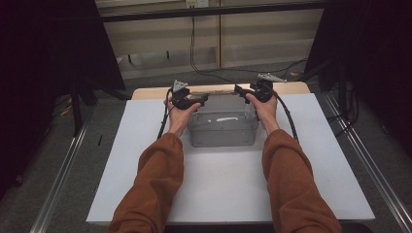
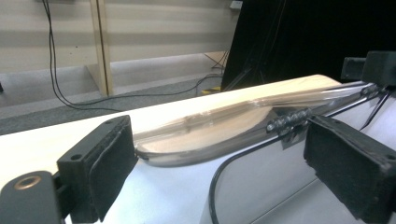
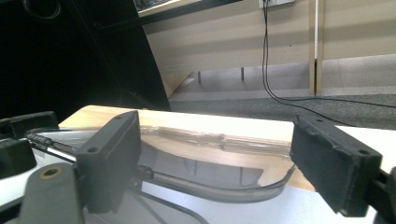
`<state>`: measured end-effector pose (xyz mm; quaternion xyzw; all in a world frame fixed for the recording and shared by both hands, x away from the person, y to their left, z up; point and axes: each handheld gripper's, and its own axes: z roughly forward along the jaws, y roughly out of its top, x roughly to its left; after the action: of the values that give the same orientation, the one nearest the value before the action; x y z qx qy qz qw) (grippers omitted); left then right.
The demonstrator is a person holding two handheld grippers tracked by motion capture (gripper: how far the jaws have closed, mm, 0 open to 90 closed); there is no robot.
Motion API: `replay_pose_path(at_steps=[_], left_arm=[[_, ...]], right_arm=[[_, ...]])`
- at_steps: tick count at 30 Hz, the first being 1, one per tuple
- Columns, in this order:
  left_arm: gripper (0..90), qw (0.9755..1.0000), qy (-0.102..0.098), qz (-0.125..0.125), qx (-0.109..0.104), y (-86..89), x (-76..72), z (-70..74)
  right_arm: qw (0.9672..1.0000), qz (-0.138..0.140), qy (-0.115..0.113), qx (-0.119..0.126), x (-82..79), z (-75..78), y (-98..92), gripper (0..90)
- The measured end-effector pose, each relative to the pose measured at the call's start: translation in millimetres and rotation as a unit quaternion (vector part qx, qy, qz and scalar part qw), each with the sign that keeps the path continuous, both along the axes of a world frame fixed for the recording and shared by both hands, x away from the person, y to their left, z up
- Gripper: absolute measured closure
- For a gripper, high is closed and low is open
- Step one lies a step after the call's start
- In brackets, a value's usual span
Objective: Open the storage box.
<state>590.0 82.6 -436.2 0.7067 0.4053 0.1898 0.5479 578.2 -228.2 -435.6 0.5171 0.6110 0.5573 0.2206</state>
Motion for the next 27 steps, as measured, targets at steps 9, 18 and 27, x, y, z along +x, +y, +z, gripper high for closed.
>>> replay_pose_path(at_steps=[9, 18, 27], left_arm=[[11.8, 0.9998, -0.011, -0.008, 0.013, 0.1, -5.1, 9.4], [7.3, 0.9999, -0.011, -0.009, 0.007, 3.2, -10.2, 14.3], [6.2, 0.9998, -0.016, -0.013, 0.003, 9.9, -15.3, 21.2]], right_arm=[[0.9993, 0.006, -0.010, -0.034, -4.2, 6.9, -0.2, 12.4], [0.9985, 0.010, -0.020, -0.050, -15.8, 11.3, 0.7, 10.1], [0.9977, 0.010, -0.041, -0.053, -28.9, 22.7, -3.1, 8.2]])
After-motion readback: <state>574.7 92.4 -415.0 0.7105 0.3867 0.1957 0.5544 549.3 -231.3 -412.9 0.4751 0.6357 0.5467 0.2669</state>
